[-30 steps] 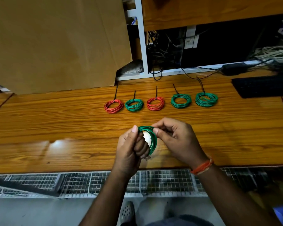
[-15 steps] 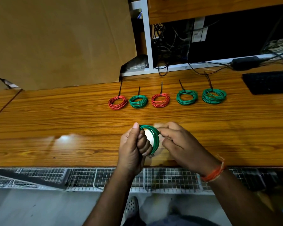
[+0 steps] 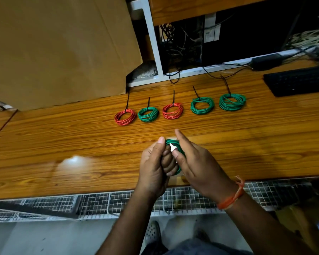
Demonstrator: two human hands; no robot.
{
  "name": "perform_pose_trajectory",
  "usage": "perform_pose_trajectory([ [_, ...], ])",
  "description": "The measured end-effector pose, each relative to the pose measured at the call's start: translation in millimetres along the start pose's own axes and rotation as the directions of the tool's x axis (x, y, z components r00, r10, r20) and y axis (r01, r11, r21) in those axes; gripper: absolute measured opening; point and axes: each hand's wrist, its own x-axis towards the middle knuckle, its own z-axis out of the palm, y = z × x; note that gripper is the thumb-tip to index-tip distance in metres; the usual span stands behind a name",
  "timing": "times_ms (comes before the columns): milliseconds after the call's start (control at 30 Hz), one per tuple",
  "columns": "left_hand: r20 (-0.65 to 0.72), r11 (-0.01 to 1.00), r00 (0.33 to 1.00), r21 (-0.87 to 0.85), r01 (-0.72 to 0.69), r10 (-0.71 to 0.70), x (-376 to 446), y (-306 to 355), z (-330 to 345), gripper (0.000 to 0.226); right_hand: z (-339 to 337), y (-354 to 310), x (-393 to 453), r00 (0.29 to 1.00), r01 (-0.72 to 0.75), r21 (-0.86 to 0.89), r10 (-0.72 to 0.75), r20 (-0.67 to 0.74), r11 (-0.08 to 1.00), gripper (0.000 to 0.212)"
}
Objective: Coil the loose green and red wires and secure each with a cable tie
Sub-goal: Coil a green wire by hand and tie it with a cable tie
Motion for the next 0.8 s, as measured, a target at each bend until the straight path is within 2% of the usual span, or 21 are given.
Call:
perform_pose_trajectory([
  [133,0.002,0.999,1.0,-0.042,0.029,-0.029,0,-3,0,0.042,-5,2,-1,0.986,-0.134,0.164,0.115,0.12,0.977,0.07],
  [267,-0.14,0.999,0.99,-0.015,0.029,-0.031,0,-4,9,0.038,-4,7,0,0.993,-0.085,0.264,0.104,-0.06,0.961,0.053],
  [400,-0.294,0.981,0.955,0.193,0.027,0.032,6,-8,17,0.033,10,9,-2,0.956,-0.122,0.398,0.216,-0.2,0.909,0.044],
  [500,-0.376,0.914,0.917,0.406,0.032,0.135,9,-15,21,0.032,21,13,-4,0.919,-0.164,0.579,0.337,-0.204,0.798,0.041],
  [633,-0.407,0.885,0.892,0.466,0.019,0.195,13,-20,27,0.03,20,24,-2,0.908,-0.199,0.787,0.412,-0.077,0.584,0.039],
  [700,-0.423,0.884,0.887,0.465,0.038,0.184,20,-24,28,0.029,16,30,-2,0.917,-0.215,0.743,0.393,-0.07,0.634,0.039],
  [800,-0.427,0.891,0.89,0.451,0.056,0.161,30,-35,29,0.026,19,36,-4,0.908,-0.194,0.582,0.37,-0.199,0.789,0.039],
])
